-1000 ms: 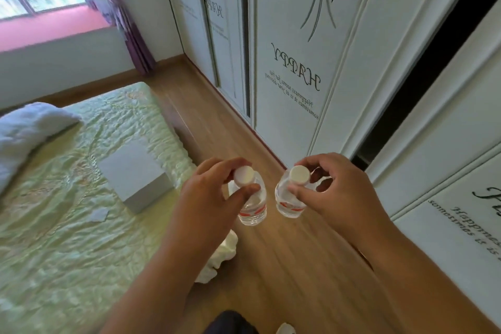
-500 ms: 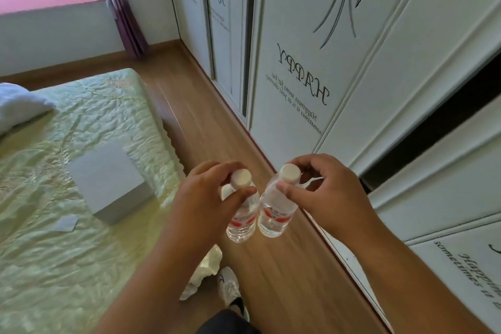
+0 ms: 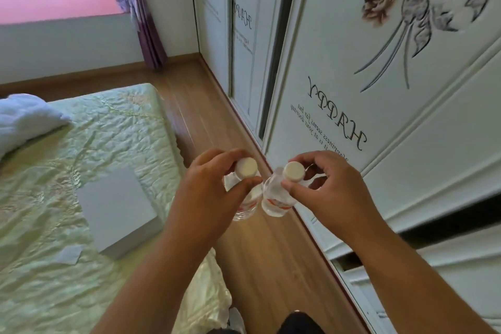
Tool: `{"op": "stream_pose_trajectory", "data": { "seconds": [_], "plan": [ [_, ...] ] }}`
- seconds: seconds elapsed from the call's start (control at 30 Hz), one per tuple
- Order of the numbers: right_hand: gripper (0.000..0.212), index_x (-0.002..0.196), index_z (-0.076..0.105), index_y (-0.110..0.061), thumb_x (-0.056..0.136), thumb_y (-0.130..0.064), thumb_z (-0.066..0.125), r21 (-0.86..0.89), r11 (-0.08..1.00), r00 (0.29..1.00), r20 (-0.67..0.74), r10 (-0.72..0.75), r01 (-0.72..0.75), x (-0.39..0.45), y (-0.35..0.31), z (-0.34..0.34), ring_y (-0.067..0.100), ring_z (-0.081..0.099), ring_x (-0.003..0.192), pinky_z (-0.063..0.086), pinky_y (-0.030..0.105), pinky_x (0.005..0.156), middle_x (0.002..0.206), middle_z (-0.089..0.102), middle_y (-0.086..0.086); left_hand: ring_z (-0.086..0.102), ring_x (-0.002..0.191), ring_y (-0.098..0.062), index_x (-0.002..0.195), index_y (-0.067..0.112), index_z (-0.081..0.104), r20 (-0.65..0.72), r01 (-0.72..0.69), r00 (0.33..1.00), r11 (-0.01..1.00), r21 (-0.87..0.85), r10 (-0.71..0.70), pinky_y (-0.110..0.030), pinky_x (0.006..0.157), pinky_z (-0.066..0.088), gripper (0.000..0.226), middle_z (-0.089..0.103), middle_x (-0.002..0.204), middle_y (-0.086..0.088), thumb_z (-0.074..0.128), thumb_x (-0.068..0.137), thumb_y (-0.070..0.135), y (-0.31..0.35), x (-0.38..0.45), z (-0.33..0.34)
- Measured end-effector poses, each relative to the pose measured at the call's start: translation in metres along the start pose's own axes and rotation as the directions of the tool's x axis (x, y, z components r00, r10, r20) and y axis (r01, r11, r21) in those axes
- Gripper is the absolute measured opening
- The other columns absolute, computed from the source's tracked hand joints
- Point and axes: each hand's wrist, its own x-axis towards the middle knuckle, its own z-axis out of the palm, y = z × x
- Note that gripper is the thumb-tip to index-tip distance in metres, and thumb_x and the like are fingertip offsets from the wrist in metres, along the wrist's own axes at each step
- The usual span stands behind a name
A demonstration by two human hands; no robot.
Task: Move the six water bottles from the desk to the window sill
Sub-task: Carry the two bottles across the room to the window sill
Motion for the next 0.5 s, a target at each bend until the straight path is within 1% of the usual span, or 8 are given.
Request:
{"op": "stream_pose_trajectory", "data": {
  "seconds": [0.03,0.1,0.2,0.33,0.5],
  "plan": [
    [0.034,0.105,0.064,-0.038,0.078,-0.039,0.083,0.011,1.000,1.000,0.008,0.000,0.000,0.009,0.000,0.003,-0.006,0.059,0.094,0.050,0.008,0.070,0.099,0.062,-0.022,0.059,0.094,0.001,0.113,0.036,0.067,-0.014,0.016,1.000,1.000,0.000,-0.016,-0.016,0.079,0.050,0.039,0.062,0.104,0.022,0.073,0.076,0.045,-0.004,0.005,-0.003],
    [0.034,0.106,0.064,-0.038,0.078,-0.041,0.083,0.031,0.999,0.999,0.037,-0.008,0.007,0.026,0.001,0.011,-0.007,0.058,0.095,0.049,0.006,0.069,0.099,0.062,-0.023,0.059,0.093,0.003,0.111,0.036,0.068,-0.036,0.048,0.998,0.999,0.015,-0.048,-0.012,0.077,0.048,0.038,0.062,0.101,0.022,0.074,0.074,0.046,-0.014,0.013,-0.005],
    [0.034,0.106,0.066,-0.036,0.077,-0.039,0.083,0.072,0.997,0.996,0.084,-0.028,0.022,0.054,0.004,0.023,-0.007,0.059,0.092,0.049,0.006,0.068,0.097,0.063,-0.022,0.057,0.095,0.007,0.110,0.036,0.068,-0.068,0.107,0.992,0.994,0.038,-0.104,-0.004,0.076,0.042,0.036,0.061,0.100,0.024,0.077,0.075,0.041,-0.027,0.026,-0.007],
    [0.036,0.106,0.066,-0.037,0.075,-0.038,0.084,0.100,0.993,0.985,0.155,-0.073,0.057,0.095,0.014,0.035,-0.006,0.061,0.091,0.050,0.007,0.068,0.097,0.063,-0.022,0.060,0.093,0.001,0.111,0.034,0.069,-0.111,0.177,0.979,0.982,0.067,-0.168,-0.006,0.075,0.043,0.036,0.062,0.102,0.022,0.079,0.076,0.036,-0.038,0.046,-0.004],
    [0.039,0.107,0.063,-0.041,0.074,-0.043,0.084,0.096,0.985,0.958,0.237,-0.160,0.141,0.163,0.029,0.039,-0.007,0.060,0.094,0.052,0.009,0.071,0.096,0.062,-0.026,0.061,0.092,0.001,0.112,0.031,0.070,-0.189,0.249,0.955,0.963,0.102,-0.227,-0.004,0.078,0.043,0.037,0.064,0.104,0.019,0.079,0.077,0.034,-0.039,0.093,0.006]
  ]
}}
